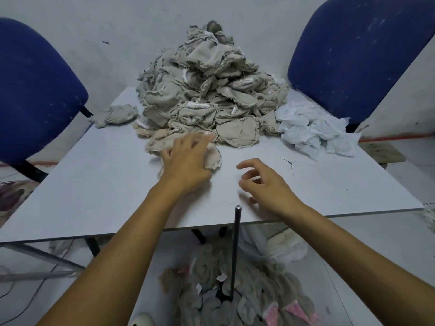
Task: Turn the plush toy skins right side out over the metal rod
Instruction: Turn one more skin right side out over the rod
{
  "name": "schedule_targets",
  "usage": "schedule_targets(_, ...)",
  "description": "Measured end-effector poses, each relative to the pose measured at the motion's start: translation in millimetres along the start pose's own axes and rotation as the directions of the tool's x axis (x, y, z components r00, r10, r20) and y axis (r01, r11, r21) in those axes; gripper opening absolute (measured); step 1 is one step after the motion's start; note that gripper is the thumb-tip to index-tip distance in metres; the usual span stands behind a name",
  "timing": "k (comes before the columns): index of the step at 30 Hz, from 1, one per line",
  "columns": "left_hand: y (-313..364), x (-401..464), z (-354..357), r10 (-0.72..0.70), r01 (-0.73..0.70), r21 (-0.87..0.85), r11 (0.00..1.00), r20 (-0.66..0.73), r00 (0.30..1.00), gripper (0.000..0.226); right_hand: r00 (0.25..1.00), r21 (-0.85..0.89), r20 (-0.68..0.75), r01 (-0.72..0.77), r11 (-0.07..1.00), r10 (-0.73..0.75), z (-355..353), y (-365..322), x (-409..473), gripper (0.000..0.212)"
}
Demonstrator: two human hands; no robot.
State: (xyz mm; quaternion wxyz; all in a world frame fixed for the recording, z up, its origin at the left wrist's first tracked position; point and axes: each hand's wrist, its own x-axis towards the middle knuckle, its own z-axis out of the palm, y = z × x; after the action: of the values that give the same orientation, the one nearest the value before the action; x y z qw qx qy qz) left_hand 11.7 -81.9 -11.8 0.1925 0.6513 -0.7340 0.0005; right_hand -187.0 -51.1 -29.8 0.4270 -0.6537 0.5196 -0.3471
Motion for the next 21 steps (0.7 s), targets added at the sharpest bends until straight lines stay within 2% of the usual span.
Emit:
schedule_targets(1,-3.5,-0.4,4.5,-0.020,0.018,0.031,0.999,0.048,0.999,0.059,1.000,-0.003,0.002,-0.006,1.000,0.006,1.1,2.0,0.3,0.023)
schedule_targets(2,-4.6,-0.4,7.3,-0.009,0.009,0.015,1.000,0.000,1.000,0.049,1.000,-0.005,0.002,-0.013,1.000,0.013,1.4,4.0,0.6,0.021)
schedule_targets(3,-4.1,-0.4,7.1,0.005,-0.009,-0.040,0.999,-0.103,0.995,0.039,1.000,-0.004,0.006,-0.018,1.000,0.018,1.4,5.6,0.8,0.020)
schedule_targets(5,2.0,1.2,-0.1,-0.016,-0.063,-0.220,0.973,-0.338,0.941,0.028,0.999,0.024,0.009,-0.032,0.999,0.032,1.1,7.6,1.1,0.021)
schedule_targets(7,11.2,5.6,-9.8,-0.087,-0.130,-0.430,0.893,-0.450,0.889,0.027,0.999,0.087,-0.007,-0.047,0.995,0.048,0.4,7.8,1.7,0.023)
schedule_targets(9,22.8,6.9,-19.3,-0.164,-0.172,-0.640,0.748,-0.431,0.887,0.027,0.998,0.139,-0.022,-0.062,0.988,0.065,-0.2,6.6,1.4,0.028)
schedule_targets(11,32.4,7.1,-26.8,-0.195,-0.220,-0.736,0.640,-0.433,0.880,0.025,0.997,0.217,-0.036,-0.064,0.974,0.074,-1.1,4.1,1.0,0.038)
schedule_targets(13,39.5,4.8,-30.4,-0.116,-0.277,-0.717,0.640,-0.446,0.887,0.025,0.998,0.386,0.018,-0.058,0.921,0.055,-1.8,-0.3,1.1,0.053)
schedule_targets(15,47.1,-0.9,-28.7,0.069,-0.309,-0.705,0.638,-0.347,0.935,0.022,0.993,0.607,0.115,-0.074,0.791,0.005,-2.0,-7.3,3.3,0.062)
schedule_targets(16,51.1,-4.5,-26.0,0.151,-0.295,-0.731,0.615,-0.258,0.954,0.019,0.990,0.696,0.139,-0.085,0.713,-0.018,-1.8,-10.9,4.6,0.062)
schedule_targets(18,56.9,-10.0,-20.7,0.181,-0.220,-0.796,0.564,-0.141,0.973,0.020,0.990,0.769,0.133,-0.073,0.635,-0.047,-2.0,-15.0,6.3,0.051)
schedule_targets(19,57.1,-10.2,-18.5,0.152,-0.189,-0.804,0.563,-0.124,0.981,0.021,0.992,0.760,0.111,-0.049,0.648,-0.056,-3.0,-15.7,6.5,0.041)
schedule_targets(21,51.7,-6.3,-14.3,0.098,-0.178,-0.727,0.664,-0.151,0.984,0.022,0.998,0.648,0.046,0.006,0.762,-0.048,-9.0,-11.9,7.9,0.022)
